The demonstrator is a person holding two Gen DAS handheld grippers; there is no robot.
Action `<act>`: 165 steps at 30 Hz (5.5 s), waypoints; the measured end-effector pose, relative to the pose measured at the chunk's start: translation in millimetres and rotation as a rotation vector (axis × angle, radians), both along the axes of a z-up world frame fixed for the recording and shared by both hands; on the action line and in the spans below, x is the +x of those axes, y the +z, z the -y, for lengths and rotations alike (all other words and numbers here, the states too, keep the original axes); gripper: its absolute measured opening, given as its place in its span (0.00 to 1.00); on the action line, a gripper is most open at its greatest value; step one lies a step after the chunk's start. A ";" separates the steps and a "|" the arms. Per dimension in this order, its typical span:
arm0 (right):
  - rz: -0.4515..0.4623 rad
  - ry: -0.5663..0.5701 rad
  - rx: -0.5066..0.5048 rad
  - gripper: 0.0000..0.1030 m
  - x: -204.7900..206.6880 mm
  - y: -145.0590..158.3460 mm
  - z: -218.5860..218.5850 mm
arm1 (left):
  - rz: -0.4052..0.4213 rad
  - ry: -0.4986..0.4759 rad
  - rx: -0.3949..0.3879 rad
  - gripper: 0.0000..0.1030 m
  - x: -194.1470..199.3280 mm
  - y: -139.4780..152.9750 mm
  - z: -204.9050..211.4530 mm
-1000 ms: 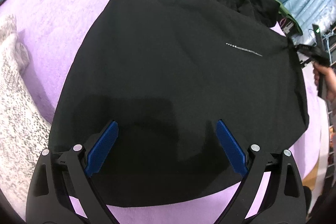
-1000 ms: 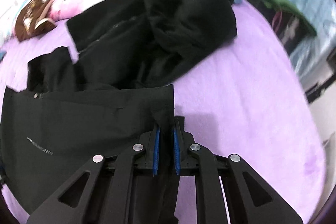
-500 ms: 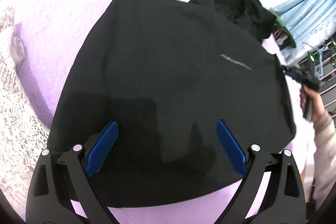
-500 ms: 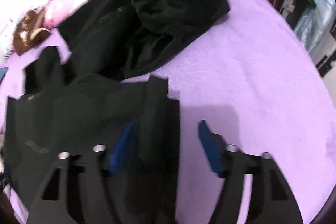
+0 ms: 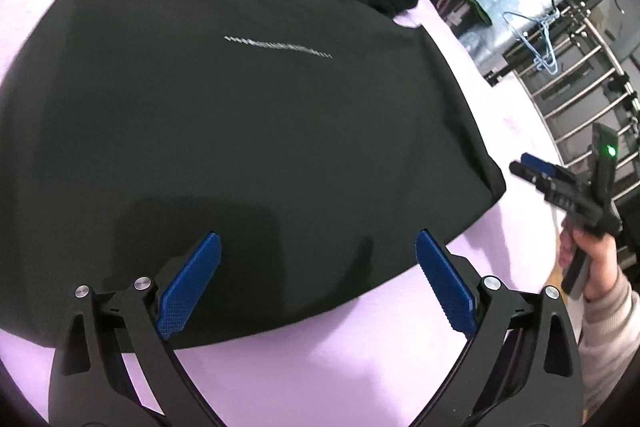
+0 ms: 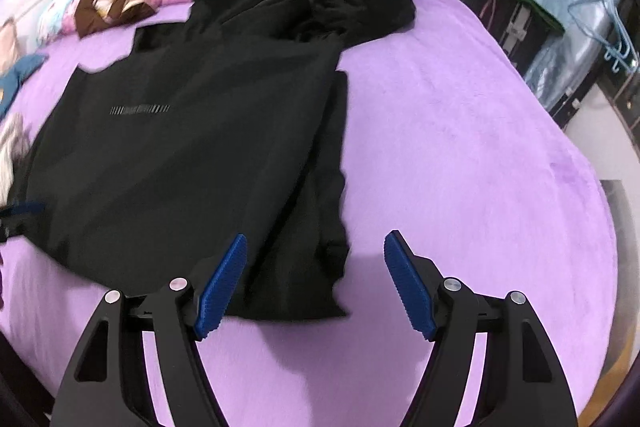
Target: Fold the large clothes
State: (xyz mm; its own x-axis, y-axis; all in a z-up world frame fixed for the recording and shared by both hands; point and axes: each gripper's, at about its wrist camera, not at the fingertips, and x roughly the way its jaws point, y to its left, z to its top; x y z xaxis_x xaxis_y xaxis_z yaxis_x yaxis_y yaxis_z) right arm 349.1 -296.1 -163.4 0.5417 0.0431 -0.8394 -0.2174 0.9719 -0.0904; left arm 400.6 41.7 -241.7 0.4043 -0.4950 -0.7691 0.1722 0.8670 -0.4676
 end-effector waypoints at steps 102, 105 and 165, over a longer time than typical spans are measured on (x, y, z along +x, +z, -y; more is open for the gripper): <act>0.012 -0.082 0.446 0.78 12.1 -5.8 47.6 | -0.026 0.293 0.001 0.94 6.5 11.5 -134.4; 0.011 -0.105 0.474 0.78 18.4 -8.8 47.5 | -0.039 0.348 0.002 0.94 6.2 11.1 -163.7; -0.228 -0.034 0.833 0.93 147.0 -111.3 65.0 | -0.203 0.228 -0.047 0.94 94.8 -59.0 -208.7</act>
